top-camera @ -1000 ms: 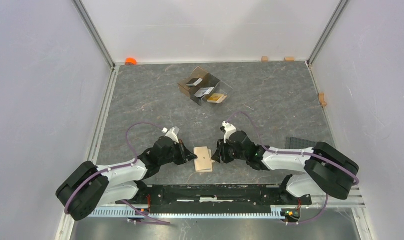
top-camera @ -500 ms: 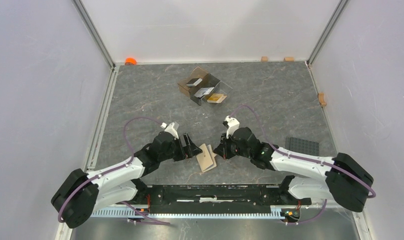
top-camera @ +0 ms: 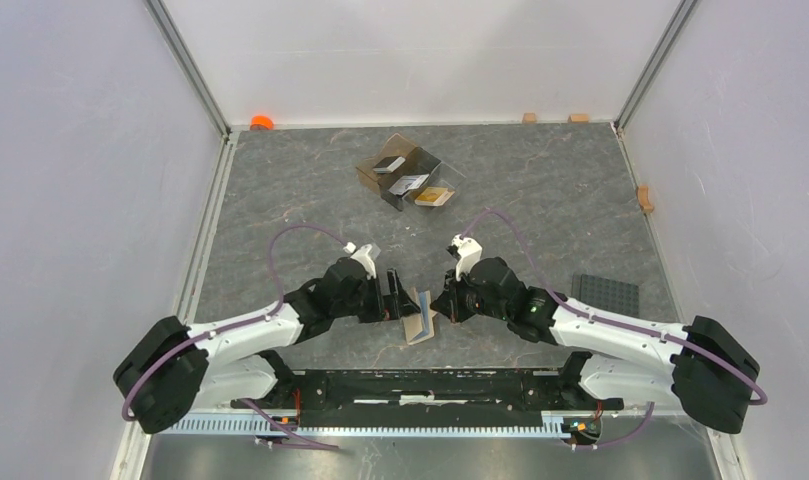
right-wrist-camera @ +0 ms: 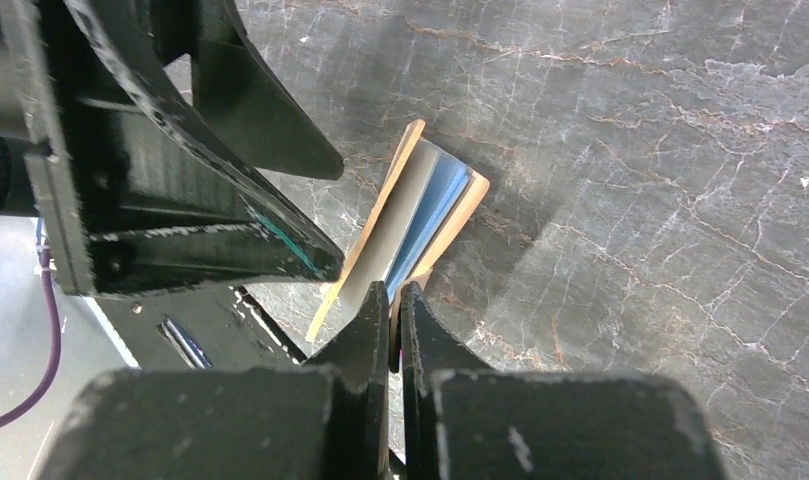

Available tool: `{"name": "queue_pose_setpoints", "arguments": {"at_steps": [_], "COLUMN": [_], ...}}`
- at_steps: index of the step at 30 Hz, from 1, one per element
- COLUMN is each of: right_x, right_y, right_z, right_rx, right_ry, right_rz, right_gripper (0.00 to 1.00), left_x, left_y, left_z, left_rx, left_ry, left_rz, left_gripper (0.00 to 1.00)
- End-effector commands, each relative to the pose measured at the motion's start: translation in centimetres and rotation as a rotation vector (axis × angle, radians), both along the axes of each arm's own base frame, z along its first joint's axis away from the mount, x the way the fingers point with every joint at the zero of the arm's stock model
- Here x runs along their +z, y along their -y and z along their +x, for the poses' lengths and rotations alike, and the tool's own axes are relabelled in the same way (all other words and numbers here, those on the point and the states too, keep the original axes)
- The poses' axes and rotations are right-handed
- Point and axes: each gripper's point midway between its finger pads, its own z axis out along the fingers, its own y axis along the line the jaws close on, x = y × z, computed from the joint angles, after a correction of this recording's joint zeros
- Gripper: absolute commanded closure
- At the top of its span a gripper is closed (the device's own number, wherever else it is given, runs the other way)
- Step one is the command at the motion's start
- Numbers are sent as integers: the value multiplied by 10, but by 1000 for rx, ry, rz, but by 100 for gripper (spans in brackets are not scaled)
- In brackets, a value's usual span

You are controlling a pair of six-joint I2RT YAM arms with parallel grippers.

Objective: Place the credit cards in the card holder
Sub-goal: Open the card holder at the center of the board.

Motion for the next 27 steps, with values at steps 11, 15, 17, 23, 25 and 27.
{"name": "queue_pose_setpoints", "arguments": {"at_steps": [11,15,17,23,25,27], "right_x": [43,46,47,45,45,44], "right_y": [-12,-12,-12,-8,-6,-4], "right_z": [6,6,6,5,5,5], "right_rx": [0,-1,-2,-8,-13,-18], "right_ry": [108,115,118,120,122,123], "right_rz": [48,50,52,31,28,19], "right_gripper": [100,100,100,100,100,100], "left_x": [1,-7,-11,-23,-26,-28], "left_y": [5,2,0,-9,-13,-16], "left_z": [4,2,2,2,2,2], "left_rx": [-51,-53,-48,-21,-9,2], "left_ry": [55,40,30,8,3,-1], "left_rz": [138,164,181,237,252,266], "left_gripper": [4,8,10,16,17,18]}}
